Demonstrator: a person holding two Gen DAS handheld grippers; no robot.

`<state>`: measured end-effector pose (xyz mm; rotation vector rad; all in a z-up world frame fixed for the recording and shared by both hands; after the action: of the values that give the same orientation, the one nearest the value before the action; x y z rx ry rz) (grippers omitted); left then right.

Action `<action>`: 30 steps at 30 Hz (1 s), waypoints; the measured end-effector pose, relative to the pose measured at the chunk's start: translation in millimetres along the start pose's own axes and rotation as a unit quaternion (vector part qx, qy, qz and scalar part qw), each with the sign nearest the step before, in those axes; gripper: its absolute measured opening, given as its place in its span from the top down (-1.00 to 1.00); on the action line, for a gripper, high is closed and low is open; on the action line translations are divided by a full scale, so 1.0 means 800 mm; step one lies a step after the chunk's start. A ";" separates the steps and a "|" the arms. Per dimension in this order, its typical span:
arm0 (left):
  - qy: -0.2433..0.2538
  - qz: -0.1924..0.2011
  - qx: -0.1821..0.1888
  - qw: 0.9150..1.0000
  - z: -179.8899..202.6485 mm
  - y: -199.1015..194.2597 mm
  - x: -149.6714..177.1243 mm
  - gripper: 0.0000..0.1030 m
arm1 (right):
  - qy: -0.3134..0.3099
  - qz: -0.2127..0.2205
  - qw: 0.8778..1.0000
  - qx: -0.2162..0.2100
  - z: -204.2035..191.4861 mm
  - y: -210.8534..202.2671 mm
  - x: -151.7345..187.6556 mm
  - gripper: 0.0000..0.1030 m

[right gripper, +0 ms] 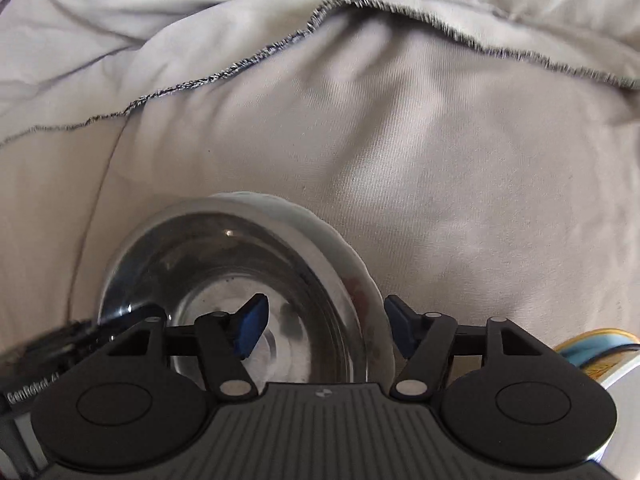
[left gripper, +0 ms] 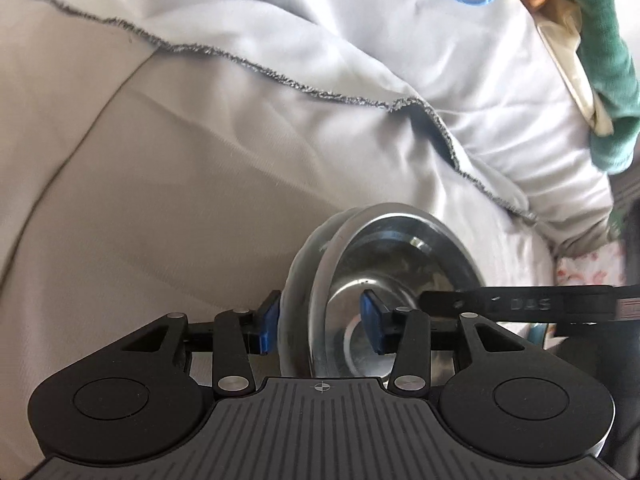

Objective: Organize plates and bowls
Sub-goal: 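Lower the white printed bowl into the blue bowl stack, then grasp the rim of the nested bowl stack with both grippers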

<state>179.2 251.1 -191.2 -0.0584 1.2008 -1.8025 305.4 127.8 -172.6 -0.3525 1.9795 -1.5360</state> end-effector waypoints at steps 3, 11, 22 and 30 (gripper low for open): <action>0.015 0.012 -0.013 1.000 0.004 -0.004 0.001 0.10 | -0.040 0.074 0.996 0.006 -0.017 -0.045 0.005 -0.24; -0.003 0.138 -0.034 0.990 0.031 -0.083 -0.010 0.21 | -0.013 0.253 0.967 0.017 0.045 -0.210 0.065 -0.40; 0.123 0.053 0.085 0.987 0.235 -0.065 0.066 0.23 | 0.170 0.313 0.934 0.017 0.223 -0.230 0.184 -0.44; 0.088 0.034 0.006 0.996 0.241 -0.033 0.080 0.32 | 0.147 0.304 0.941 -0.023 0.242 -0.193 0.191 0.24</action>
<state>220.4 73.2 -98.6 0.1484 1.2999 -1.7836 279.3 -153.1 -101.1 0.4675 2.0743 -1.1822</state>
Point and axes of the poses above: each gripper's, at about its wrist camera, not at the fingertips, and y roughly the way its jaws point, z to its right, x to its underside, the point moved 6 cm from there along y, roughly the way its jaws point, and after that the axes turned 3 degrees about -x, right-handed, at the moved point
